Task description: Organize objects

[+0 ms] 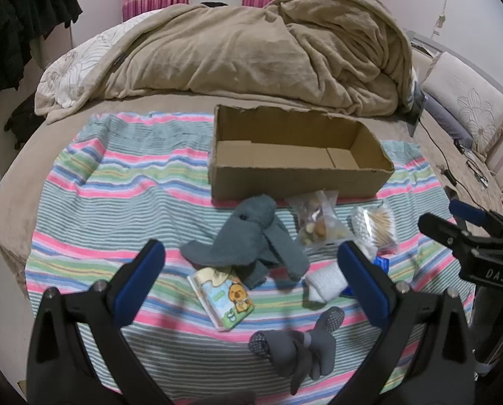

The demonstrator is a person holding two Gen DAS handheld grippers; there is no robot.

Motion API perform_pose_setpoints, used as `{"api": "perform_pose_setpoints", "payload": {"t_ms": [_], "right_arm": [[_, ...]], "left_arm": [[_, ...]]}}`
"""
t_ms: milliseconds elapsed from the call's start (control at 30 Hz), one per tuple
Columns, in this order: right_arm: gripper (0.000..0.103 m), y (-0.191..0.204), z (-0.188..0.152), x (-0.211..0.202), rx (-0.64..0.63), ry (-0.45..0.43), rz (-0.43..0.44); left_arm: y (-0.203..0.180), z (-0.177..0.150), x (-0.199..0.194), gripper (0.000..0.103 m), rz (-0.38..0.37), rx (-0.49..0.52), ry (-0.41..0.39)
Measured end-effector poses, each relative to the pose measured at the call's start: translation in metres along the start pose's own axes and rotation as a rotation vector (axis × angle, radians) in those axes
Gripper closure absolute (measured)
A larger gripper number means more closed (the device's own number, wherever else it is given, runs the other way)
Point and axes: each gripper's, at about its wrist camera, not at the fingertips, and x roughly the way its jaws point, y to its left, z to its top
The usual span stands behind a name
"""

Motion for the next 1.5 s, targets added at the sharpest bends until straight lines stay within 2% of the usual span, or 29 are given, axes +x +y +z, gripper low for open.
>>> {"api": "perform_pose_setpoints", "payload": {"t_ms": [500, 700, 1100, 1500], "right_arm": [[0.006, 0.0011, -0.0010, 0.0002, 0.001, 0.001, 0.000], [0.006, 0.0029, -0.0037, 0.0016, -0.003, 0.010, 0.000], [0.006, 0.0032, -0.0042, 0.0042, -0.003, 0.015, 0.001], [0.006, 0.0031, -0.0044, 0.0042, -0.001, 0.014, 0.001]], "left_arm": [[0.0011, -0.0004, 0.0007, 0.000, -0.006, 0.002, 0.008], [0.0016, -0.0015, 0.0023, 0.000, -0.054, -0.012, 0.018], [0.0020, -0.0031, 0.0057, 0.000, -0.011, 0.002, 0.024], [0.0003, -0.0020, 0.0059, 0.000, -0.054, 0.006, 0.034]]}}
